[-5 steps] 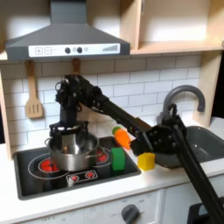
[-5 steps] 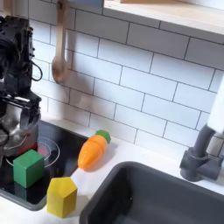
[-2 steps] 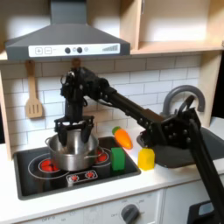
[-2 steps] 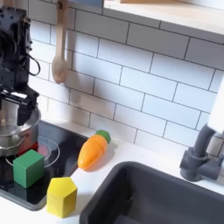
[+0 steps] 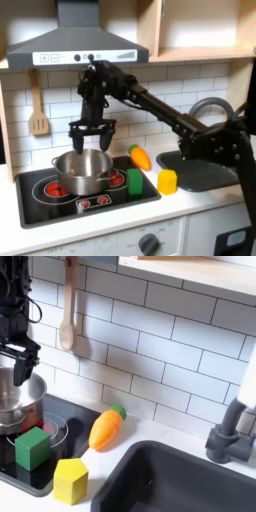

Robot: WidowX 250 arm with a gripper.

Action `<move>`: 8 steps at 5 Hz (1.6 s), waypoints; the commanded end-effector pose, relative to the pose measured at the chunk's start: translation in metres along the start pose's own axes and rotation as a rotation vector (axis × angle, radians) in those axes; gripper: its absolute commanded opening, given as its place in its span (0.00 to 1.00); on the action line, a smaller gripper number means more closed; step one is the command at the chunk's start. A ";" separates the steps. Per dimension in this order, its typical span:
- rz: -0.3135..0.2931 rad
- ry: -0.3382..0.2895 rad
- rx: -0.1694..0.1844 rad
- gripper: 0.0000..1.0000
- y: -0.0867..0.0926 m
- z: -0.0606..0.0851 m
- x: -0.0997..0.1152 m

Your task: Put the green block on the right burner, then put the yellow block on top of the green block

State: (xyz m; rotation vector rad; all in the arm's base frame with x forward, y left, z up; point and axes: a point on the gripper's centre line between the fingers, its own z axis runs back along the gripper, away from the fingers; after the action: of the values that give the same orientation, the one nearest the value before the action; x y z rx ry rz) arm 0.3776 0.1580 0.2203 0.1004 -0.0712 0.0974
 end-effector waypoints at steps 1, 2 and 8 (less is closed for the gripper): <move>-0.062 -0.016 -0.044 1.00 -0.030 0.017 -0.027; -0.106 -0.030 -0.043 1.00 -0.043 0.025 -0.044; -0.063 0.030 -0.066 1.00 -0.095 0.040 -0.115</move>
State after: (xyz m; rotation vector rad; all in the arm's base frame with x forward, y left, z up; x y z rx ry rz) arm 0.2718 0.0478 0.2422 0.0394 -0.0393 0.0317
